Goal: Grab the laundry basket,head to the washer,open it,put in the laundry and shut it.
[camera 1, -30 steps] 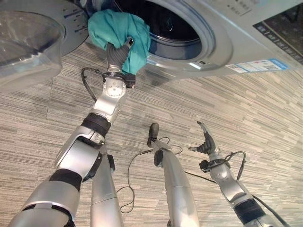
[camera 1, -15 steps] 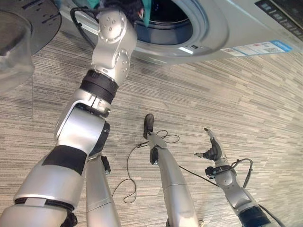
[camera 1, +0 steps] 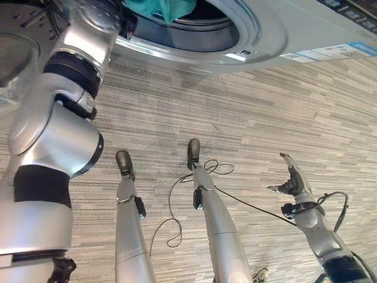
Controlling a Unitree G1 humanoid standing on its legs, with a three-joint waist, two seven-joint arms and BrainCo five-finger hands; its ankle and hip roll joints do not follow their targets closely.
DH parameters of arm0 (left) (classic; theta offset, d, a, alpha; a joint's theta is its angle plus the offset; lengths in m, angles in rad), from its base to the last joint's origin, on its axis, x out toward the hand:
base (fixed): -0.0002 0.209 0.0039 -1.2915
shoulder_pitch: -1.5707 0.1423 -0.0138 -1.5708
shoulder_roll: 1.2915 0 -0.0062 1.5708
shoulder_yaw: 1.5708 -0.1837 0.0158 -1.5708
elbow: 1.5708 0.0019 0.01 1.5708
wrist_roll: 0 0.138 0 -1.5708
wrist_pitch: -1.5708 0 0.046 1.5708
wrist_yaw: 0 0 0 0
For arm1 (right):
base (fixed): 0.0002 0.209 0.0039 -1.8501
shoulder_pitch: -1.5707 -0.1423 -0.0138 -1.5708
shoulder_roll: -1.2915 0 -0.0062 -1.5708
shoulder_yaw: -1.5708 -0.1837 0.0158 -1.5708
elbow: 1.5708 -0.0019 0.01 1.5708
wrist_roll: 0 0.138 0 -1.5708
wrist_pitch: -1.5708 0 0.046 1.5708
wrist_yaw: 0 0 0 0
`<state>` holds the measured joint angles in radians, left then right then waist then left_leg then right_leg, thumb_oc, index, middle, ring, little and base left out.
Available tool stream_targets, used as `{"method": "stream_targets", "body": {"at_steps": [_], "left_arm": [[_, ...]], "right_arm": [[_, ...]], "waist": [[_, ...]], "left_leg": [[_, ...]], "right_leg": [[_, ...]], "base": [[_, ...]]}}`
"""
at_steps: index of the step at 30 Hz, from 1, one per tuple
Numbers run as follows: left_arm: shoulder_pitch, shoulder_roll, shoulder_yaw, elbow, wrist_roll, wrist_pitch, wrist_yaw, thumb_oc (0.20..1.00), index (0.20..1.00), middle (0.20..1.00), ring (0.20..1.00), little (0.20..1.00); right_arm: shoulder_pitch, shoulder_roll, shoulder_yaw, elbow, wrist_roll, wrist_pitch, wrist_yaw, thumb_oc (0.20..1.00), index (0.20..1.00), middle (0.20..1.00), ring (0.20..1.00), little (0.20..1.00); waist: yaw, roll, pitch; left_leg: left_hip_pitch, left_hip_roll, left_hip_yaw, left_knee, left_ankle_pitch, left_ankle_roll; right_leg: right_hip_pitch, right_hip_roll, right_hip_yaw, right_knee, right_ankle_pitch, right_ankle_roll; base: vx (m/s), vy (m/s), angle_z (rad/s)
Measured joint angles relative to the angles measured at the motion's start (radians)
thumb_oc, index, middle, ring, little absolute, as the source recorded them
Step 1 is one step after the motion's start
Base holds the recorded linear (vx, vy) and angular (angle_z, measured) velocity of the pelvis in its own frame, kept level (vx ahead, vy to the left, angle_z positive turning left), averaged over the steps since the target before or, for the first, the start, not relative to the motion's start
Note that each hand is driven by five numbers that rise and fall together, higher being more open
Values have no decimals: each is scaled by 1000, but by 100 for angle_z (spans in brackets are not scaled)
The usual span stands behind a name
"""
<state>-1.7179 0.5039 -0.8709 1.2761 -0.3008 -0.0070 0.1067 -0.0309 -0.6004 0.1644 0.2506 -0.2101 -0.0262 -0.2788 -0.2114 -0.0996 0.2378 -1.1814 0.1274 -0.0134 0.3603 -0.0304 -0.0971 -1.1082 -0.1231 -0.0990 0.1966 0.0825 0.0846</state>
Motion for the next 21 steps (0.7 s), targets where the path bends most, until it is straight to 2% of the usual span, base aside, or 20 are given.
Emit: {"method": "stream_targets", "body": {"at_steps": [3, 5, 9, 11, 14, 16, 18, 21], "left_arm": [[14, -46, 45, -14, -7, 4, -12, 1000, 1000, 1000, 1000, 1000], [35, -149, 123, -36, -62, 2, 0, 1000, 1000, 1000, 1000, 1000], [55, -249, 149, -91, -144, -14, 11, 1000, 1000, 1000, 1000, 1000], [62, -316, 161, -142, -232, -21, 55, 1000, 1000, 1000, 1000, 1000], [65, -301, 163, -189, -262, -52, 108, 1000, 1000, 1000, 1000, 1000], [124, -311, 185, -342, -288, -95, 186, 1000, 1000, 1000, 1000, 1000], [186, -309, 188, -428, -245, -133, 217, 1000, 1000, 1000, 1000, 1000], [278, -295, 136, -442, -101, -124, 222, 1000, 1000, 1000, 1000, 1000]], "right_arm": [[2, 0, 25, 7, 1, 0, 1, 1000, 1000, 1000, 1000, 1000], [1, -2, 75, 51, 8, 0, 2, 1000, 1000, 1000, 1000, 1000], [10, 1, 106, 53, 20, -2, 7, 1000, 1000, 1000, 1000, 1000], [8, 0, 103, 48, 34, 0, 17, 1000, 1000, 1000, 1000, 1000], [12, 0, 97, 43, 39, 0, 20, 1000, 1000, 1000, 1000, 1000], [10, 1, 95, 44, 39, 0, 18, 1000, 1000, 1000, 1000, 1000], [9, 1, 94, 38, 39, -2, 14, 1000, 1000, 1000, 1000, 1000], [3, 3, 92, 43, 38, 0, 9, 1000, 1000, 1000, 1000, 1000]], "waist": [[0, 0, 0], [-1, -1, 0], [-13, -1, -1], [-21, -1, -1], [-14, -1, -1], [5, -1, -1], [13, -1, -1], [25, -1, -1]], "left_leg": [[26, -8, 0, -38, 15, 0], [49, -19, 1, -77, 36, 3], [45, -28, 2, -85, 39, 7], [44, -33, 12, -86, 39, 7], [45, -38, 23, -83, 39, 7], [45, -42, 24, -85, 38, 7], [51, -46, 24, -85, 39, 7], [94, -57, 27, -84, 38, 8]], "right_leg": [[16, -7, -2, -16, 6, 1], [45, -15, -14, -53, 22, 5], [46, -23, -16, -67, 31, 12], [46, -29, -10, -80, 40, 16], [42, -34, 4, -82, 43, 18], [41, -38, 5, -83, 44, 19], [48, -43, 6, -87, 44, 21], [93, -53, 9, -97, 48, 26]], "base": [[-14, -14, 9], [-6, -6, 12], [-5, 30, 4], [-10, 62, -1], [-10, 49, -2], [-25, 79, 2], [-33, 78, 4], [-25, 52, 2]]}}
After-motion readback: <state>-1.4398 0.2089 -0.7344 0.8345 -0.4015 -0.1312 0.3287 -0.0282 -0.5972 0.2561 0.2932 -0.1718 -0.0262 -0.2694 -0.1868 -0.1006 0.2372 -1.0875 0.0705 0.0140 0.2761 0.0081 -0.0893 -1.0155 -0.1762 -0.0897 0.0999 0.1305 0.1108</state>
